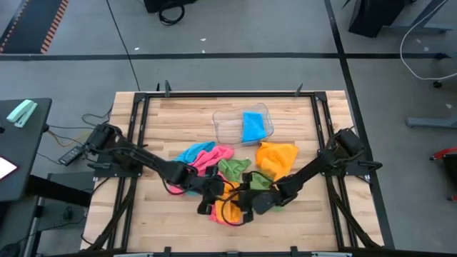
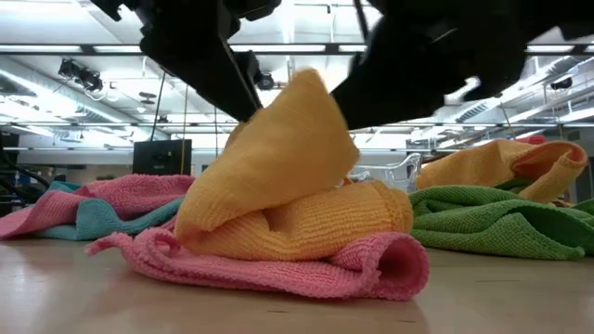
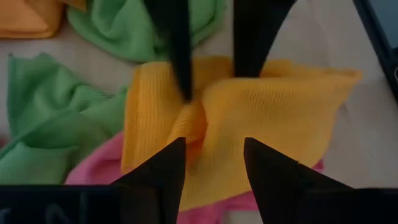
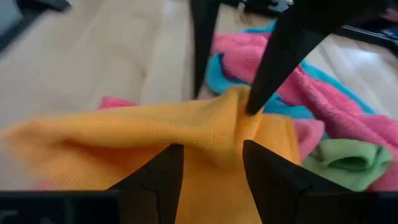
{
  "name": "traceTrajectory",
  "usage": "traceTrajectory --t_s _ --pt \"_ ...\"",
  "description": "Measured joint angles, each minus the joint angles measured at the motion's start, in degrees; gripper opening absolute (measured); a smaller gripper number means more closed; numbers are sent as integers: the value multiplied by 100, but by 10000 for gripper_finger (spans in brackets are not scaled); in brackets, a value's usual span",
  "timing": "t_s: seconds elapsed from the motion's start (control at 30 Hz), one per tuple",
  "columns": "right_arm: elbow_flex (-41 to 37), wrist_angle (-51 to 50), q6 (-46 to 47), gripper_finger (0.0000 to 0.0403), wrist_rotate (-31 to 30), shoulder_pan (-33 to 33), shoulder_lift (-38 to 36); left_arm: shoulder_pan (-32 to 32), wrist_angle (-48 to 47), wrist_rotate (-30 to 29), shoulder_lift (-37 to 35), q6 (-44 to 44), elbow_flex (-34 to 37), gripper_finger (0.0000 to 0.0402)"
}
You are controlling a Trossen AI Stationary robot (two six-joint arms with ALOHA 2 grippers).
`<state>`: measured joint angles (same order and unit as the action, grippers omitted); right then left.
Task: Fold microfiber towels
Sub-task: Fold the left yellow microfiber cloth
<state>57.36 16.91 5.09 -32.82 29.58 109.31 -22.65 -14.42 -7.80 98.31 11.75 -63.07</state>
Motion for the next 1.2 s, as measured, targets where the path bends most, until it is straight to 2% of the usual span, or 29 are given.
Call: traceTrajectory --t_s 0.2,0.33,0.53,0.67,0.77,0.87,0.97,1.07,1.2 --pt "229 -239 122 174 -213 -171 15 -1 406 10 109 -176 2 143" --pt "198 -478 220 174 -852 -72 -126 -37 467 -54 -4 -212 2 118" --pt "197 -557 213 174 -1216 43 -255 -222 594 -1093 -162 -724 0 79" --pt "197 -810 418 174 -1213 51 -255 -225 825 -1186 -88 -843 -6 53" --pt "197 -875 563 174 -1102 52 -255 -162 762 -1174 -65 -844 11 36" --pt "248 -978 762 174 -658 60 -257 -78 889 -1180 -7 -909 2 21" --pt "432 -1616 1225 174 -457 62 -259 1 1144 -1061 133 -1077 -2 16" --pt "641 -2354 1610 174 -275 95 -259 40 1343 -1041 310 -1296 2 23" --pt "695 -2570 1839 174 80 196 -262 71 1714 -1036 429 -1794 4 48"
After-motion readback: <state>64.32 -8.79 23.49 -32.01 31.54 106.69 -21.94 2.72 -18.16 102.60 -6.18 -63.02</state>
